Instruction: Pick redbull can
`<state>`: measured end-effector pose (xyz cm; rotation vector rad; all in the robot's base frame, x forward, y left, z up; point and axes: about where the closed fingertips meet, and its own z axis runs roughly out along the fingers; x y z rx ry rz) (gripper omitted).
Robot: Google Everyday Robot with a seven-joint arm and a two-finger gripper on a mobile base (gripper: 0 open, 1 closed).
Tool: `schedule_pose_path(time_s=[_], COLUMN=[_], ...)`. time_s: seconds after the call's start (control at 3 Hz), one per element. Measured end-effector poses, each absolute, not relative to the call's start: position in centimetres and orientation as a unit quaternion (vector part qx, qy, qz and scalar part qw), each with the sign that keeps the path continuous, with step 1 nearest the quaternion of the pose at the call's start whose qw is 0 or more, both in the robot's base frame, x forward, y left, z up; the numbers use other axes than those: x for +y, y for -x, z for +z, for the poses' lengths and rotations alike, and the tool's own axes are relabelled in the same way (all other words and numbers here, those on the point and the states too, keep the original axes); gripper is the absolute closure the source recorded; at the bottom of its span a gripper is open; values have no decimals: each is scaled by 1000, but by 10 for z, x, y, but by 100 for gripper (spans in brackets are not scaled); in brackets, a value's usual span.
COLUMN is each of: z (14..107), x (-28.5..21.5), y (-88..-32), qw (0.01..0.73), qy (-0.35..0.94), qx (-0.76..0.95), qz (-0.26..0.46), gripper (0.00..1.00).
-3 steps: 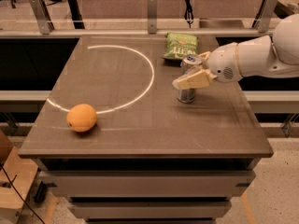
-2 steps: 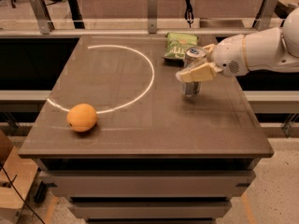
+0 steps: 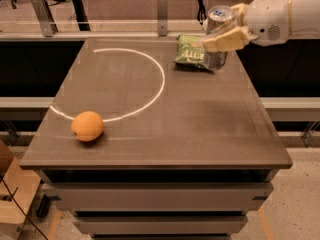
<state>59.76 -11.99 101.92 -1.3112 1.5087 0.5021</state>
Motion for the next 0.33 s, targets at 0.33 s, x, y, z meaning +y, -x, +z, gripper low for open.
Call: schedule_pose_path(time_s=[0.33], z=[1041], x=[-123], y=[-599], qw=[530], qy=[547], qx=[617], qz=[199], gripper=[100])
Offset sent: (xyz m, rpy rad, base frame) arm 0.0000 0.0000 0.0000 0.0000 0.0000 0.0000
